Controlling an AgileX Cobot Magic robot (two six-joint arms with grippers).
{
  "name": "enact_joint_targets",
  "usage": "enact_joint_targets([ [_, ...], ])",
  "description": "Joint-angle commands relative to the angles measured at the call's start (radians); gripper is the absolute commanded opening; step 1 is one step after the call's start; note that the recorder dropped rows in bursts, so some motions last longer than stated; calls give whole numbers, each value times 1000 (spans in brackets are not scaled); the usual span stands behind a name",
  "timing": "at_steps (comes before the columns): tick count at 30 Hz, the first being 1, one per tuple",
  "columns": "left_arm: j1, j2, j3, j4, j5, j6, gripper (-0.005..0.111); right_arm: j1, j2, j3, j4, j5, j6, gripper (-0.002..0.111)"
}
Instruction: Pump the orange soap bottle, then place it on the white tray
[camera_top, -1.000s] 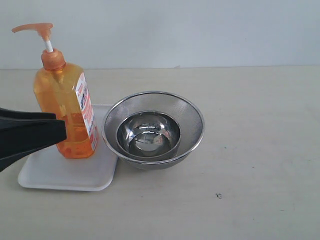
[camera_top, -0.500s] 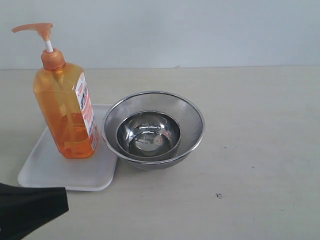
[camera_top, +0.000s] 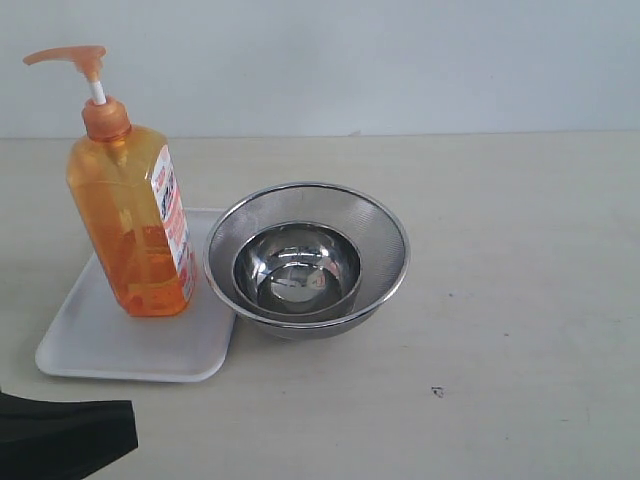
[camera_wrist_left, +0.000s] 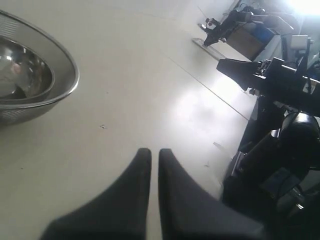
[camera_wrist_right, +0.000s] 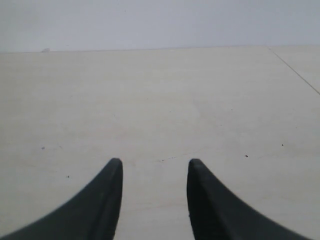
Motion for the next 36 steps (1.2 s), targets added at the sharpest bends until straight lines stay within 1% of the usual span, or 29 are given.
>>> enact_joint_targets([
  [1, -2, -12, 3, -14, 12, 80, 5, -2, -4, -1, 1, -3, -4, 38],
  [4, -10, -119, -4, -14, 12, 155, 5, -2, -4, -1, 1, -3, -4, 38],
  [7, -10, -260, -4, -14, 12, 163, 5, -2, -4, -1, 1, -3, -4, 38],
  [8, -10, -366, -4, -14, -50, 143, 5, -2, -4, -1, 1, -3, -4, 38],
  [9, -10, -406, -4, -14, -100, 107, 5, -2, -4, -1, 1, -3, -4, 38],
  [10, -10, -493, -8, -14, -240, -8, 5, -2, -4, -1, 1, -3, -4, 38],
  [12, -16, -551, -19, -14, -371, -82, 5, -2, -4, -1, 1, -3, -4, 38],
  [14, -37, -600, -29, -14, -522, -100, 5, -2, -4, -1, 1, -3, -4, 38],
  [15, -58, -651, -41, -14, -655, -104, 5, -2, -4, -1, 1, -3, -4, 38],
  [16, -65, -669, -46, -14, -702, -104, 5, -2, -4, -1, 1, -3, -4, 38],
  [17, -77, -706, -50, -14, -785, -104, 5, -2, -4, -1, 1, -3, -4, 38],
  [20, -95, -787, -50, -14, -942, -104, 5, -2, -4, -1, 1, -3, -4, 38],
  [22, -111, -853, -50, -14, -1086, -104, 5, -2, -4, -1, 1, -3, -4, 38],
  [25, -118, -959, -50, -14, -1305, -169, 5, -2, -4, -1, 1, -3, -4, 38],
  [26, -118, -959, -50, -14, -1344, -171, 5, -2, -4, -1, 1, -3, -4, 38],
  [27, -118, -959, -53, -14, -1379, -171, 5, -2, -4, -1, 1, -5, -4, 38],
  [29, -116, -959, -53, -14, -1396, -171, 5, -2, -4, -1, 1, -5, -4, 38],
  [33, -116, -959, -53, -14, -1393, -171, 5, -2, -4, -1, 1, -7, -4, 38],
  [36, -116, -959, -53, -14, -1282, -242, 5, -2, -4, -1, 1, -7, -4, 38],
])
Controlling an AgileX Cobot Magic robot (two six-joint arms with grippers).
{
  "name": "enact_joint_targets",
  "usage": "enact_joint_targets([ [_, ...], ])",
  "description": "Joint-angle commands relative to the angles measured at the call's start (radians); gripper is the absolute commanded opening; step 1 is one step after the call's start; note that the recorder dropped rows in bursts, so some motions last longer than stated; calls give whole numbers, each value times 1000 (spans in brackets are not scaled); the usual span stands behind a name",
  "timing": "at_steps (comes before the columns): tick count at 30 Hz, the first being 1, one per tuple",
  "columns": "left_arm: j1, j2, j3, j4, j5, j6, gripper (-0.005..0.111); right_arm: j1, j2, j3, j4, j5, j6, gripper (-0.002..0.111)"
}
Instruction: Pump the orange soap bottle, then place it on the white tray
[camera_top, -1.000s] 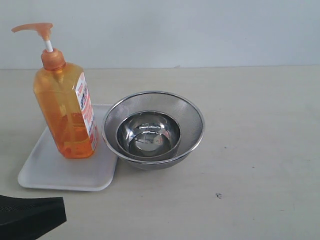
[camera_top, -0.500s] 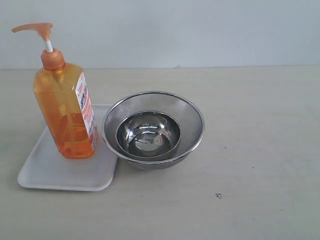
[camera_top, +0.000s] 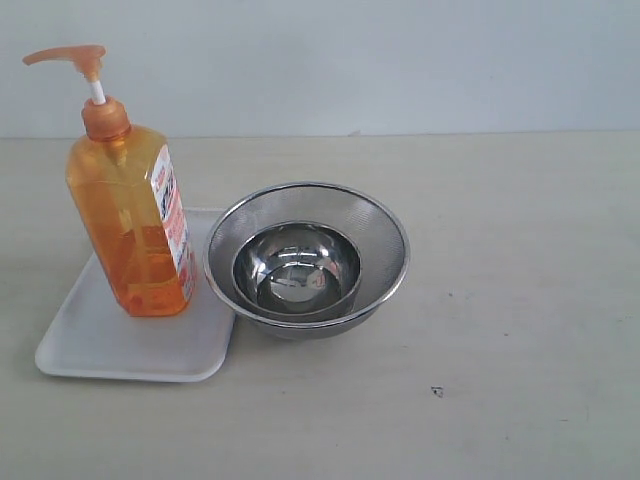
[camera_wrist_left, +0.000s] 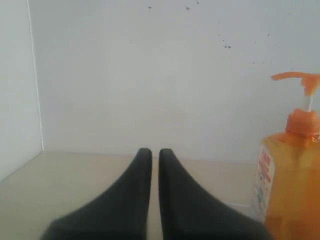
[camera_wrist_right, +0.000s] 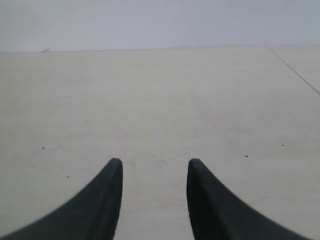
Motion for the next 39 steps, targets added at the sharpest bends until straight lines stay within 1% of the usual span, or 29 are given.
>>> enact_joint_targets([
  [1, -5, -2, -5, -5, 130, -54, 5, -2, -4, -1, 0, -7, -4, 38],
  [2, -5, -2, -5, -5, 201, -54, 5, -2, -4, -1, 0, -7, -4, 38],
  [4, -5, -2, -3, -5, 300, -54, 5, -2, -4, -1, 0, -7, -4, 38],
  [7, -5, -2, -3, -5, 348, -63, 5, -2, -4, -1, 0, -7, -4, 38],
  [12, -5, -2, 10, -5, 354, -88, 5, -2, -4, -1, 0, -7, -4, 38],
  [13, -5, -2, 10, 146, 357, -186, 5, -2, -4, -1, 0, -7, -4, 38],
  [15, -5, -2, 10, 433, 352, -486, 5, -2, -4, -1, 0, -7, -4, 38],
  [16, -5, -2, 13, 538, 333, -663, 5, -2, -4, -1, 0, -7, -4, 38],
  [17, -5, -2, 26, 768, 291, -964, 5, -2, -4, -1, 0, -7, -4, 38],
  [20, -5, -2, 52, 1114, 229, -1302, 5, -2, -4, -1, 0, -7, -4, 38],
  [22, -5, -2, 52, 1286, 201, -1481, 5, -2, -4, -1, 0, -7, -4, 38],
  [23, -5, -2, 52, 1366, 219, -1551, 5, -2, -4, -1, 0, -7, -4, 38],
  [25, -5, -2, 52, 1452, 219, -1644, 5, -2, -4, -1, 0, -7, -4, 38],
  [28, -5, -2, 52, 1553, 223, -1693, 5, -2, -4, -1, 0, -7, -4, 38],
  [30, -5, -2, 52, 1593, 238, -1717, 5, -2, -4, -1, 0, -7, -4, 38],
  [32, -5, -2, 52, 1671, 282, -1765, 5, -2, -4, -1, 0, -7, -4, 38],
  [36, -5, -2, 52, 1821, 367, -1919, 5, -2, -4, -1, 0, -7, -4, 38],
  [39, -5, -2, 52, 1893, 415, -2010, 5, -2, -4, -1, 0, -7, -4, 38],
])
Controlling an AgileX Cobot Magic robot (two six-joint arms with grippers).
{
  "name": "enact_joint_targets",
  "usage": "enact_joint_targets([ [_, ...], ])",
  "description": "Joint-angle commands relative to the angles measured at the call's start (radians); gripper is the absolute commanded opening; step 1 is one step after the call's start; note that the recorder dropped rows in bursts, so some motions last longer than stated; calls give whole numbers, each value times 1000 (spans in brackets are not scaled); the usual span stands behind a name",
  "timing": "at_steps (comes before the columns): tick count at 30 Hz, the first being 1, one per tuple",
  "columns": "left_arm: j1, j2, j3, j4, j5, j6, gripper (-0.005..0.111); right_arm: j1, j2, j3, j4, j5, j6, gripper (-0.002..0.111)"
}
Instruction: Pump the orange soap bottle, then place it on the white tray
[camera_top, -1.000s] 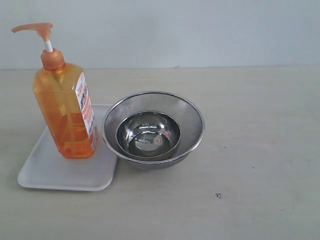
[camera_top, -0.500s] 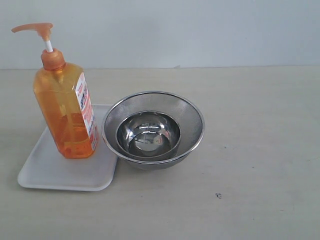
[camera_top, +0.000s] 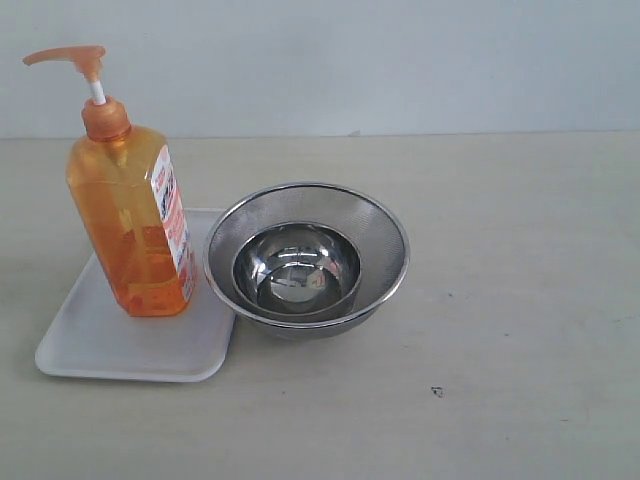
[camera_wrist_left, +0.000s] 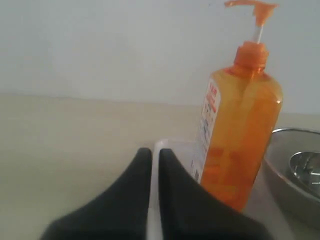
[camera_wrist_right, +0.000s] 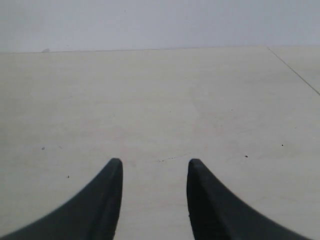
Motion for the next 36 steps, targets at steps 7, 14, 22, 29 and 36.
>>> enact_joint_targets([
  [7, -5, -2, 4, 150, 133, -169, 5, -2, -4, -1, 0, -7, -4, 38],
  [14, -5, -2, 4, 150, 133, -167, 5, -2, -4, -1, 0, -7, -4, 38],
  [22, -5, -2, 4, 150, 133, -167, 5, -2, -4, -1, 0, -7, -4, 38],
  [29, -5, -2, 4, 150, 133, -167, 5, -2, -4, -1, 0, -7, -4, 38],
  [36, -5, -2, 4, 150, 133, -167, 5, -2, -4, -1, 0, -7, -4, 38],
])
